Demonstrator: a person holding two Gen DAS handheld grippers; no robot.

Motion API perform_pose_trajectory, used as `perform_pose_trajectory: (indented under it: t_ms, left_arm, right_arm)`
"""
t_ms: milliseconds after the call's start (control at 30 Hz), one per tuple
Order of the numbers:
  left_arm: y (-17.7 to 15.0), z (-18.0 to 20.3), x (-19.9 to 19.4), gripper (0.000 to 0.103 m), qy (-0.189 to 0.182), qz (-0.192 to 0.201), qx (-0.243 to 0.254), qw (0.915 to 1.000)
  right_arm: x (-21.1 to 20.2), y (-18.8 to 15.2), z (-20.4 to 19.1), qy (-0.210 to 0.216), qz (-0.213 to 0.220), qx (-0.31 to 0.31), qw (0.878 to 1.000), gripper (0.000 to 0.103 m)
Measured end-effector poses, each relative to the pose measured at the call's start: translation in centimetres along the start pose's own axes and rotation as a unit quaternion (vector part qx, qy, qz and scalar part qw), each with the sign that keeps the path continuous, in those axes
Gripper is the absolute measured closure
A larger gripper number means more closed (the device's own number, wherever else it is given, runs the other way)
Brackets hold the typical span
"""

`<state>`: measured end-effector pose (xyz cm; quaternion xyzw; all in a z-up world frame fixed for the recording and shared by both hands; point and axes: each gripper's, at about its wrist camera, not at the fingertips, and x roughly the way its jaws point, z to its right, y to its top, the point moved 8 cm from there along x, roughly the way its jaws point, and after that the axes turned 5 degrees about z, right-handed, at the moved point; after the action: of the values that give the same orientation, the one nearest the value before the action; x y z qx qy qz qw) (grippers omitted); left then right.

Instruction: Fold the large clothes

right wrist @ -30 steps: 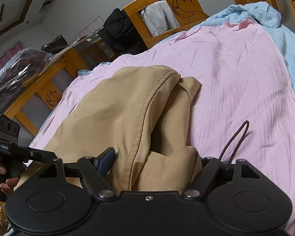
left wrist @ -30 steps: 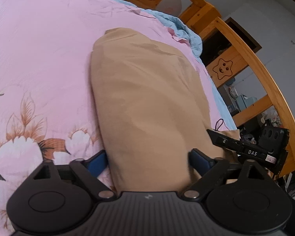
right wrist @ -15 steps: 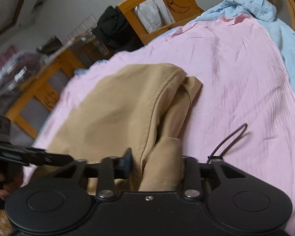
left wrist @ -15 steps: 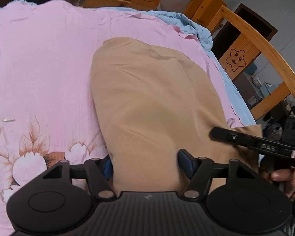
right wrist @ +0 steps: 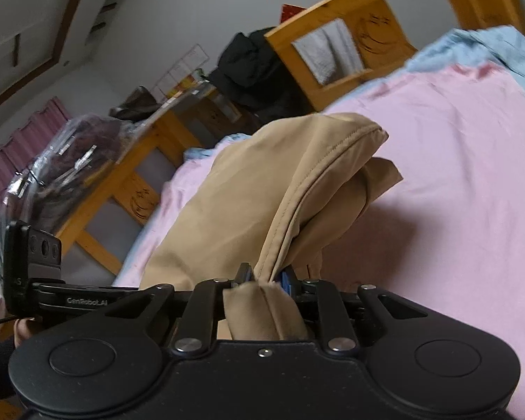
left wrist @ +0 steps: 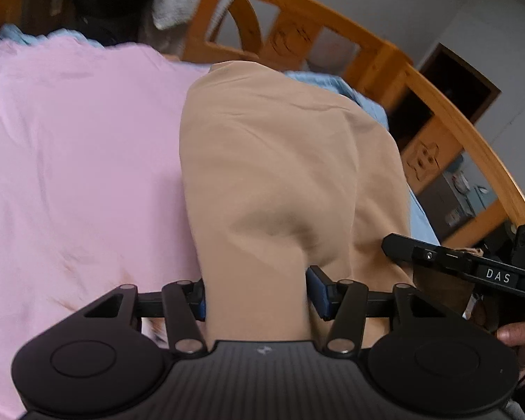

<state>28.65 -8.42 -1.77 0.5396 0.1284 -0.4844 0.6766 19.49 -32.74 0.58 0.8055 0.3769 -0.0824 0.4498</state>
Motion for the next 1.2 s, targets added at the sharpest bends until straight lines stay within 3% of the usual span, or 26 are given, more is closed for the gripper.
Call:
perform_pose_trajectory:
  t_ms: [200, 367, 633, 767, 900, 1000, 1200]
  left_arm:
    - [5.8, -4.3, -2.2, 0.046, 0.07, 0.02, 0.006, 0.9973]
    - [8.9, -8.7, -0.7, 0.046, 0.116, 0.043, -0.019, 0.9921]
    - [7.5, -15.5, 6.0, 0.041, 0.142, 0.003, -0.109, 0.9839]
    - [6.9, -16.2, 6.4, 0.037, 0.127, 0.01, -0.126, 0.9838]
    - [7.0, -16.9, 5.9, 0.035, 0.123, 0.01, -0.131, 0.9836]
    - [7.1, -16.6, 4.9, 0.034, 0.132, 0.016, -0.134, 0.9819]
    - [8.0, -15.2, 1.1, 0.017, 0.147, 0.064, -0.106, 0.9814]
  right_arm:
    - [7.1, 3.9, -4.1, 0.024, -0.002, 0.009, 1.0, 0.084]
    - [14.6, 6.5, -6.2, 0.01, -0.012, 0.006, 1.0, 0.084]
    - [24.2, 6.8, -3.4, -0.066, -0.055, -0.017, 0.996, 0.085]
    - [24.7, 7.2, -1.8, -0.084, -0.042, -0.02, 0.995, 0.081]
    - [23.9, 7.6, -1.9, -0.091, -0.028, -0.064, 0.993, 0.072]
    - [23.1, 7.8, -2.8, -0.091, -0.02, -0.082, 0.992, 0.06]
    - [20.4, 8.3, -5.4, -0.1, 0.007, -0.143, 0.985, 0.043]
